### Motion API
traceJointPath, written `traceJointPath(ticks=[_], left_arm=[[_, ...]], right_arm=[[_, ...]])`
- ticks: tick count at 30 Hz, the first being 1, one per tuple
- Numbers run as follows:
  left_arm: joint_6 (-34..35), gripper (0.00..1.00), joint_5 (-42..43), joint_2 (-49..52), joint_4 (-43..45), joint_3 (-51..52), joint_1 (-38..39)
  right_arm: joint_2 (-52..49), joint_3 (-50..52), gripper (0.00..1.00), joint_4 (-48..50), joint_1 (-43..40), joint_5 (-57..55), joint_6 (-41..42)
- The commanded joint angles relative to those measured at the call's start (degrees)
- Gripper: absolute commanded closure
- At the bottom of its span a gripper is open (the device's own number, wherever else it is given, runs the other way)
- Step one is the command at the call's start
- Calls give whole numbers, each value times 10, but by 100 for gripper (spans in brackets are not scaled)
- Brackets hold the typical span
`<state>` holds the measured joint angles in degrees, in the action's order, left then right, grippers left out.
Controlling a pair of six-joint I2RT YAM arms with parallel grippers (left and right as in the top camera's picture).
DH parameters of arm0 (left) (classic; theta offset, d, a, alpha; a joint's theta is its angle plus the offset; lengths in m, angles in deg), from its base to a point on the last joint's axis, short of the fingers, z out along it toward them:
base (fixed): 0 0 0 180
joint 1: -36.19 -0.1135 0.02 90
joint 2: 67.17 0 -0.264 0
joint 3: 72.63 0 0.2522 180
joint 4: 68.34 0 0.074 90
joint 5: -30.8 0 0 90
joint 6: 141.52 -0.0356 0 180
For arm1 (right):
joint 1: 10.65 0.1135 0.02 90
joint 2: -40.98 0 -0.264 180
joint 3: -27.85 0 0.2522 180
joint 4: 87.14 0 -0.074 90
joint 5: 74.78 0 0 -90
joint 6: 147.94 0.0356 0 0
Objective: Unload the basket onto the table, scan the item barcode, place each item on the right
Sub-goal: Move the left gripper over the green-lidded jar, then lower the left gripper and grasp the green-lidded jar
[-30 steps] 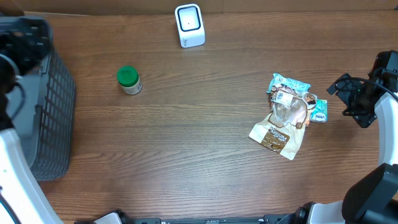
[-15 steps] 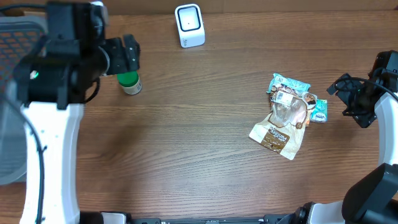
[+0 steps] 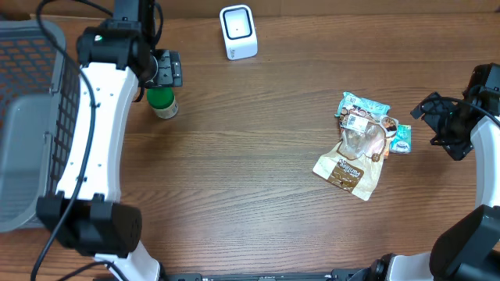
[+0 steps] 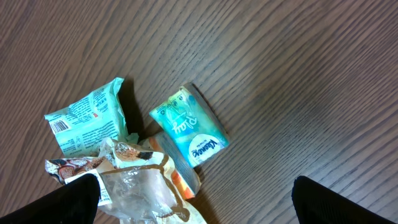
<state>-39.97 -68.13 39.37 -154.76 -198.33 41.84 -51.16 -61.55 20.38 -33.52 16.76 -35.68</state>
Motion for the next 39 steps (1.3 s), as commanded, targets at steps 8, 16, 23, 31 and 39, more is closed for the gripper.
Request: traceJointPath(ticks=[8,16,23,31,39], left_arm=[[-120,9,50,111,44,-2,-16],[-159,9,81,160,68,-2,-46],[-233,12,123,195,62,-2,-50],[-231,11,111,224,65,-2,-54],[-191,14,83,231,65,-5,-54]], right_arm=[[13,4,0,1,0,2,3],[13,4,0,1,0,2,3],[13,4,0,1,0,2,3],[13,4,0,1,0,2,3],[13,4,0,1,0,2,3]])
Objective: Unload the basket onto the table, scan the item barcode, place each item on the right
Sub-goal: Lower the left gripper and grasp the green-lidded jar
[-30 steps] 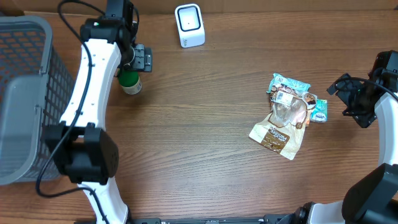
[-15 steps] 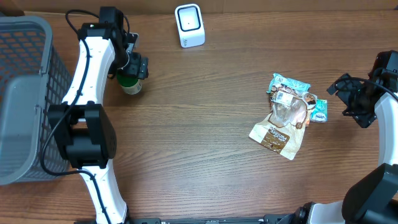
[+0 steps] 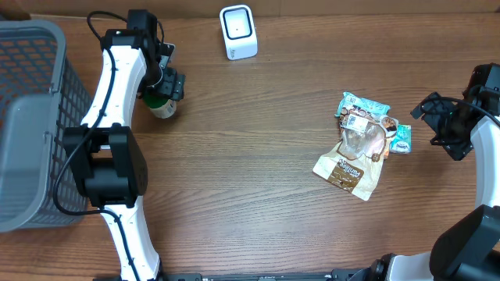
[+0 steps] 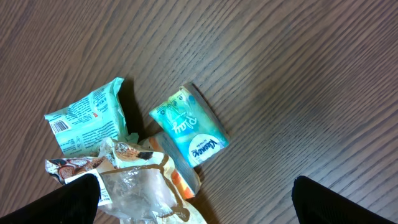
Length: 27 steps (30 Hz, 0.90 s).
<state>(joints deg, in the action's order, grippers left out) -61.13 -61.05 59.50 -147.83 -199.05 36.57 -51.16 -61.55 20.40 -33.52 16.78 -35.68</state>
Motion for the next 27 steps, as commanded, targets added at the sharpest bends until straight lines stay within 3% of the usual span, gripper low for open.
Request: traceJointPath(ticks=[1,11,15,19,27], left_arm=[[25,14,13,27,-5,0,-1],[47,13,69,25,-71,-113,4],[60,13,53,25,-94,-155,3],[85,13,-17,26,-91,-150,-9],[80,14,-16,26,-49,-61,-24]], right_arm=[[13,4,0,1,0,2,3],[13,4,0,1,0,2,3],[13,4,0,1,0,2,3],[13,4,0,1,0,2,3],[13,4,0,1,0,2,3]])
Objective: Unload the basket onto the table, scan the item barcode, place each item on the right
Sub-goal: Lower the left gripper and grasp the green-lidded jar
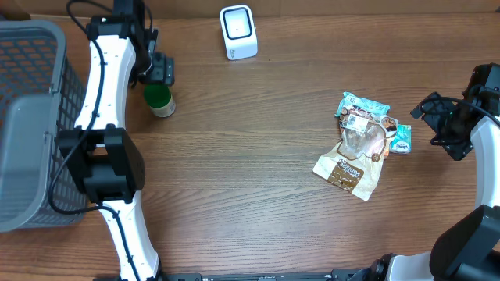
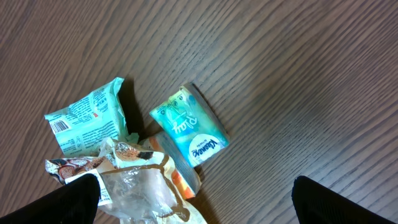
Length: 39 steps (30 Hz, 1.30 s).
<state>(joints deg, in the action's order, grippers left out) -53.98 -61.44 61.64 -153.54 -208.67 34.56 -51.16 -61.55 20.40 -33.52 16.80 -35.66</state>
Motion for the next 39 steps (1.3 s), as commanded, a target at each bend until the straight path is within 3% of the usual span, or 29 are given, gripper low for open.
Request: traceJointPath(ticks=[1,10,15,24,34,39], left_arm=[[9,15,-11,5,15,46,-3],[7,14,-6,5,36,73,-1],[-31,13,47,5,39,76,-3],[-26,16,29,5,72,116,-3],[-16,23,27,5,85,134,-3],[4,37,27,5,91,134,-3]], right_arm=[[13,4,0,1,0,2,2],[13,4,0,1,0,2,2],[13,4,0,1,0,2,2],[13,4,0,1,0,2,2],[13,4,0,1,0,2,2],[13,4,0,1,0,2,2]])
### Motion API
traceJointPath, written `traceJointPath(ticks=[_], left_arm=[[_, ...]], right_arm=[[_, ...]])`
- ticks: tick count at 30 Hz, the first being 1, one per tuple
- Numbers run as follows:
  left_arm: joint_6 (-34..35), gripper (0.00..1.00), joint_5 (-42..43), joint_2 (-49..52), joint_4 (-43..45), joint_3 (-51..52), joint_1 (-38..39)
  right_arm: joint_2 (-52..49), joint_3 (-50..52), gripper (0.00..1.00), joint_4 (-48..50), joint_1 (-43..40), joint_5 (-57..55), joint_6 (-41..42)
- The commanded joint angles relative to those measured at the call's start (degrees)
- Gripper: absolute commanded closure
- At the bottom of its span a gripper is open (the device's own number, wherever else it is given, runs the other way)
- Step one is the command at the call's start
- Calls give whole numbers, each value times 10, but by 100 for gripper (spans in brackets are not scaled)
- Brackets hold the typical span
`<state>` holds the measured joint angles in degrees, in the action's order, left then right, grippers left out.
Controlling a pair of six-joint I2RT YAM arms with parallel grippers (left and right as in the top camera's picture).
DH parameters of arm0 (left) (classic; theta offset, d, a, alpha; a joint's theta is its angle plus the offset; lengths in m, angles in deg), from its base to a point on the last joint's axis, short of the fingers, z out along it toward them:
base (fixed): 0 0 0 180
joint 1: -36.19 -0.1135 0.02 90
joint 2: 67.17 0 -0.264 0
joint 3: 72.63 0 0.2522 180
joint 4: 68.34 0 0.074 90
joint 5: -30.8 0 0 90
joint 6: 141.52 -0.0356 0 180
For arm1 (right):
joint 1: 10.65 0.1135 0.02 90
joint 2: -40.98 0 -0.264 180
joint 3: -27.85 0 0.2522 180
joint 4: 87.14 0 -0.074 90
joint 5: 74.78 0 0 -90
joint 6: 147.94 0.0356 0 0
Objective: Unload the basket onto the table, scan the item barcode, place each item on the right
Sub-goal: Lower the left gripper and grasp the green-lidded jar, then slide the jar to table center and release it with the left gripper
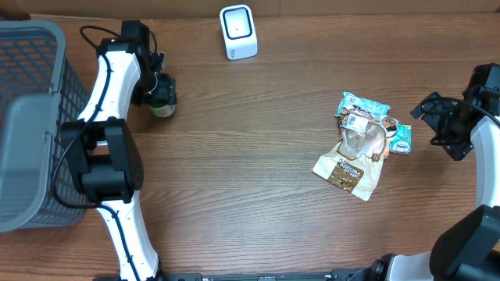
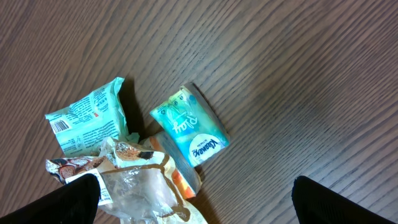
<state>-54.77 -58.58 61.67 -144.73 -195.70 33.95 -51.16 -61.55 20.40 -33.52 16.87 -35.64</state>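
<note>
A small green-lidded jar (image 1: 164, 109) stands at the far left of the table. My left gripper (image 1: 160, 90) is right over it and hides most of the lid, and its fingers cannot be made out. The white scanner (image 1: 238, 31) stands at the back edge. On the right lies a pile of packets (image 1: 355, 144): a teal tissue pack (image 2: 189, 127), a teal wrapper (image 2: 87, 121) and a clear-and-brown bag (image 2: 137, 193). My right gripper (image 2: 196, 205) hangs open just right of the pile (image 1: 437, 125), with nothing held.
A grey mesh basket (image 1: 55, 31) fills the left edge, next to the left arm. Bare wooden tabletop (image 1: 250, 172) lies between the jar and the pile.
My left gripper was just behind the jar with the green lid showing. Now it is over the jar and covers the lid. The jar, the pile and the right arm are unchanged.
The left gripper was first behind the jar, then at the jar's right side, then behind it again with the lid exposed, and now on top of it. The jar stayed in one spot throughout. The right gripper stayed open beside the pile.
</note>
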Motion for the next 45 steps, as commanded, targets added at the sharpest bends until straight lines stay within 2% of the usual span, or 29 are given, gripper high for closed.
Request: traceJointPath(ticks=[1,6,11,13,22,32,45], left_arm=[[12,39,-2,5,3,4,3],[11,41,-2,5,1,4,4],[11,59,-2,5,-2,4,4],[12,61,-2,5,-5,4,4],[12,65,-1,5,-28,-9,4],[37,64,10,5,-95,-105,17],[41,64,89,5,-152,-153,111]], right_arm=[[13,4,0,1,0,1,2],[13,4,0,1,0,1,2],[13,4,0,1,0,1,2],[13,4,0,1,0,1,2],[13,4,0,1,0,1,2],[13,4,0,1,0,1,2],[13,4,0,1,0,1,2]])
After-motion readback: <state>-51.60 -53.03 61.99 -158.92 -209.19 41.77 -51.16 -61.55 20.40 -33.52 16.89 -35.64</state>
